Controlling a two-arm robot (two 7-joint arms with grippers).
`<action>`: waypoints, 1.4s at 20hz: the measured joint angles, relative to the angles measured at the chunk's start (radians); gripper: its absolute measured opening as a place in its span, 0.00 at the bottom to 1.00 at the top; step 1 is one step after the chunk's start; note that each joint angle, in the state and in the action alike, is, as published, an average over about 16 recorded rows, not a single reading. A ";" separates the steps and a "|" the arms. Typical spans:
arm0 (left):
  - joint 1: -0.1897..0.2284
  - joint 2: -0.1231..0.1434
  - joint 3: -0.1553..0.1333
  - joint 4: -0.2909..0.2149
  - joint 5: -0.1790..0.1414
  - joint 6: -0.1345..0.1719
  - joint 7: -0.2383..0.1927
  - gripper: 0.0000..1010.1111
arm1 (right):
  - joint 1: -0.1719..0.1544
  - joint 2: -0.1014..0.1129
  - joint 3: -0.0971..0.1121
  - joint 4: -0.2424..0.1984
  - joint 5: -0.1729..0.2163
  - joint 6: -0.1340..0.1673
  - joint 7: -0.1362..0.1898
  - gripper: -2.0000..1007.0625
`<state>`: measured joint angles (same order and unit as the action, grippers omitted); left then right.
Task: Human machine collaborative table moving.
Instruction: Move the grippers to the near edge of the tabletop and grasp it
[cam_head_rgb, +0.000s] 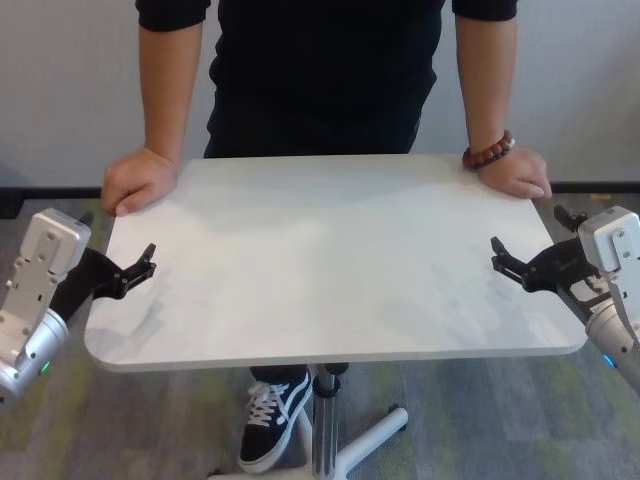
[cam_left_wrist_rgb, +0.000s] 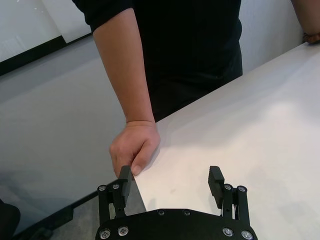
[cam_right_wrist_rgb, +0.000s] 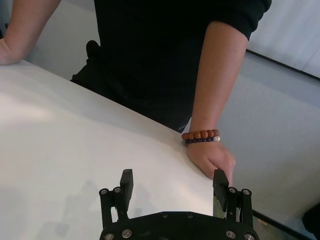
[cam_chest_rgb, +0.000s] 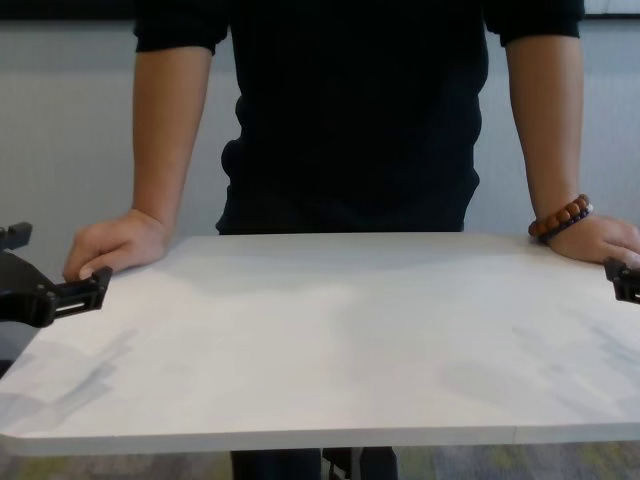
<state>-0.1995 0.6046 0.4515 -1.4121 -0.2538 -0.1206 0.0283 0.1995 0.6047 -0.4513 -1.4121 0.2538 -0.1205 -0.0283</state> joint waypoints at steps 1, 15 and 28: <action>0.000 0.000 0.000 0.000 0.000 0.000 0.000 0.99 | 0.000 0.000 0.000 0.000 0.000 0.000 0.000 0.99; 0.000 0.000 0.000 0.000 0.000 0.000 0.000 0.99 | 0.000 0.000 0.000 0.000 0.000 0.000 0.000 0.99; 0.000 0.000 0.000 0.000 0.000 0.000 0.000 0.99 | 0.000 0.000 0.000 0.000 0.000 0.000 0.000 0.99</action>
<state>-0.1995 0.6046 0.4515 -1.4121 -0.2538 -0.1206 0.0283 0.1995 0.6046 -0.4513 -1.4121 0.2538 -0.1205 -0.0283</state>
